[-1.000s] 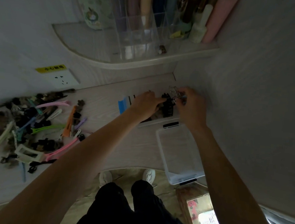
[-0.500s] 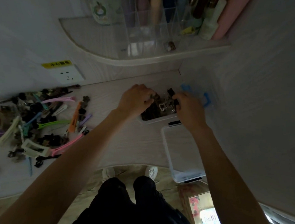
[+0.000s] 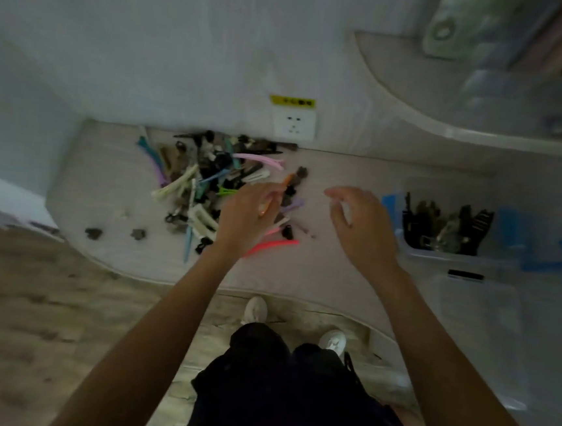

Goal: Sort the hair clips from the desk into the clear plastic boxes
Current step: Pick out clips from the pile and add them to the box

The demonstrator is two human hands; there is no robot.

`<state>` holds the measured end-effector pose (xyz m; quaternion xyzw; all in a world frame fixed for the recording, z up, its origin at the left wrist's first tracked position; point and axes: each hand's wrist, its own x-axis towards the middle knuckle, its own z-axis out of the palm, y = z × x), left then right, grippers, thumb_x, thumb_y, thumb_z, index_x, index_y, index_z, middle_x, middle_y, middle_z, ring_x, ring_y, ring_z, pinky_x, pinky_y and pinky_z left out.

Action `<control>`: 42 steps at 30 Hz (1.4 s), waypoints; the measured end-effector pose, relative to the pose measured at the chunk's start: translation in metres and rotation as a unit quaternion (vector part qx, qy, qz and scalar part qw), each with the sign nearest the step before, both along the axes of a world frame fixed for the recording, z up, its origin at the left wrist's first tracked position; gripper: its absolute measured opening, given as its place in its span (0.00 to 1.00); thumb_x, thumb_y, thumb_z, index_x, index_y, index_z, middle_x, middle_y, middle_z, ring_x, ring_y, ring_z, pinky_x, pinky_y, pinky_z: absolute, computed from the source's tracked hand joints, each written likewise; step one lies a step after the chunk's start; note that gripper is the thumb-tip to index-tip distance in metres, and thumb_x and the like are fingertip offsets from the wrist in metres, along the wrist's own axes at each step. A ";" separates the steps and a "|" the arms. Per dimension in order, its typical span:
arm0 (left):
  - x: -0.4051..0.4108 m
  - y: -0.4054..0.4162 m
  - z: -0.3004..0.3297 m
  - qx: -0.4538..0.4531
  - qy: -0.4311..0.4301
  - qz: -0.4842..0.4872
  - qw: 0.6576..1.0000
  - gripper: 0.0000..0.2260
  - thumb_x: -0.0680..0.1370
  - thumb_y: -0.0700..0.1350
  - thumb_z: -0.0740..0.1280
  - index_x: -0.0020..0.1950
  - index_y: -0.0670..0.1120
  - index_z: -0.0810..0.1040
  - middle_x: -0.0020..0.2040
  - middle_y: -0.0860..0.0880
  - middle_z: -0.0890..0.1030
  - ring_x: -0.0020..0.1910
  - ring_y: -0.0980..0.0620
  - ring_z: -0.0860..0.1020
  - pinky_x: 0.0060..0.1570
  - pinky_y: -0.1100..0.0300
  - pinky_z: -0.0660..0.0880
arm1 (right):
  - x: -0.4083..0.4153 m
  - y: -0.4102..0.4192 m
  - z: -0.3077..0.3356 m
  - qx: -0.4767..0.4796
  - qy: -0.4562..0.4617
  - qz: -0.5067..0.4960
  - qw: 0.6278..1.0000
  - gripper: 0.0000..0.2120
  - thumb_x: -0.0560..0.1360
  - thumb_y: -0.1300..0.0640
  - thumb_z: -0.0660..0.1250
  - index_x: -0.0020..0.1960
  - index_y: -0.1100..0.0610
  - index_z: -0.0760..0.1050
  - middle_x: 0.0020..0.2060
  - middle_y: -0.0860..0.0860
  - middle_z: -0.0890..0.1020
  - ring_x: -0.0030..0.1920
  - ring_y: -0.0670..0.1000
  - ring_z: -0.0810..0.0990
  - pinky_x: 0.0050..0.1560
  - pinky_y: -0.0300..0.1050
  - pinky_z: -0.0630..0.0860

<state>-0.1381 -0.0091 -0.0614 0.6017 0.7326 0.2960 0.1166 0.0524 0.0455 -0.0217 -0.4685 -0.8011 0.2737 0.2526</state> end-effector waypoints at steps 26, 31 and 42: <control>-0.240 0.040 -0.050 -0.212 0.111 0.062 0.969 0.22 0.75 0.51 0.65 0.69 0.48 0.69 0.66 0.45 0.73 0.66 0.41 0.65 0.61 0.48 0.66 | -0.183 -0.030 -0.087 -0.005 -0.231 0.125 0.965 0.32 0.66 0.71 0.65 0.68 0.53 0.69 0.58 0.56 0.78 0.54 0.61 0.76 0.46 0.54 0.75; -0.237 0.030 -0.031 -0.080 0.089 0.074 0.990 0.14 0.74 0.53 0.67 0.58 0.50 0.77 0.57 0.49 0.80 0.61 0.45 0.70 0.58 0.51 0.67 | -0.174 -0.024 -0.074 -0.036 -0.172 0.073 0.982 0.31 0.74 0.64 0.62 0.74 0.48 0.57 0.55 0.59 0.76 0.49 0.58 0.76 0.43 0.52 0.77; -0.148 -0.003 -0.029 -0.139 -0.080 -0.015 0.987 0.16 0.70 0.61 0.69 0.46 0.50 0.75 0.42 0.55 0.78 0.40 0.60 0.75 0.39 0.68 0.71 | -0.136 -0.016 -0.060 -0.184 -0.084 -0.042 0.978 0.21 0.75 0.64 0.60 0.66 0.50 0.66 0.56 0.58 0.67 0.40 0.54 0.71 0.43 0.45 0.71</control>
